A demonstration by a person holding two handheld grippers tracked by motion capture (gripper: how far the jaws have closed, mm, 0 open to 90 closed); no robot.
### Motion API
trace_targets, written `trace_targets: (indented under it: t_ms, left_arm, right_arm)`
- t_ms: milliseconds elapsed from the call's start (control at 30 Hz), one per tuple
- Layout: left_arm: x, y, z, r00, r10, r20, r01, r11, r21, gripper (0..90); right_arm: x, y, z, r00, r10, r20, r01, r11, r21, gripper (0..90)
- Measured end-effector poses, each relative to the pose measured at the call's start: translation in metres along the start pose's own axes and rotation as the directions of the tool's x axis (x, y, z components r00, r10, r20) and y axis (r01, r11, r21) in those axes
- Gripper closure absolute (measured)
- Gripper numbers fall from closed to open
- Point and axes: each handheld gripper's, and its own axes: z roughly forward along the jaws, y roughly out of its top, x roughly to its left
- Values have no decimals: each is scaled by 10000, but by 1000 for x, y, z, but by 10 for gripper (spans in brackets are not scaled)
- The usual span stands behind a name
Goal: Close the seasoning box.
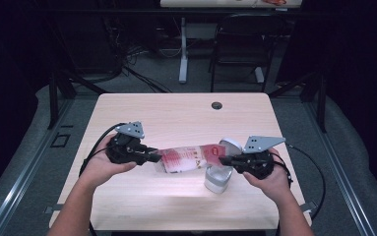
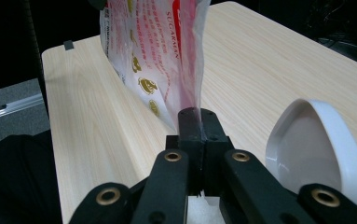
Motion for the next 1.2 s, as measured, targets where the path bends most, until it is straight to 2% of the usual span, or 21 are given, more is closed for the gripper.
trace_targets:
  t_ms: [400, 500, 800, 1200]
  left_arm:
    - [6, -14, 6, 10000, -69, 30, 70, 10000, -72, 761]
    - [6, -17, 9, 10000, -89, 10, 89, 9999, -84, 761]
    - [7, -24, 11, 9999, -163, 4, 163, 9996, -226, 761]
    - [7, -38, 18, 9998, -200, 18, 201, 9990, -395, 758]
  right_arm:
    - [2, 17, 3, 9987, -503, 68, 497, 9968, 626, 900]
    - [2, 19, 3, 9988, -495, 56, 490, 9966, 657, 900]
    - [2, 23, 3, 9994, -330, -114, 334, 9986, 408, 900]
    - [1, 23, 2, 9986, 115, -513, -122, 9998, -125, 900]
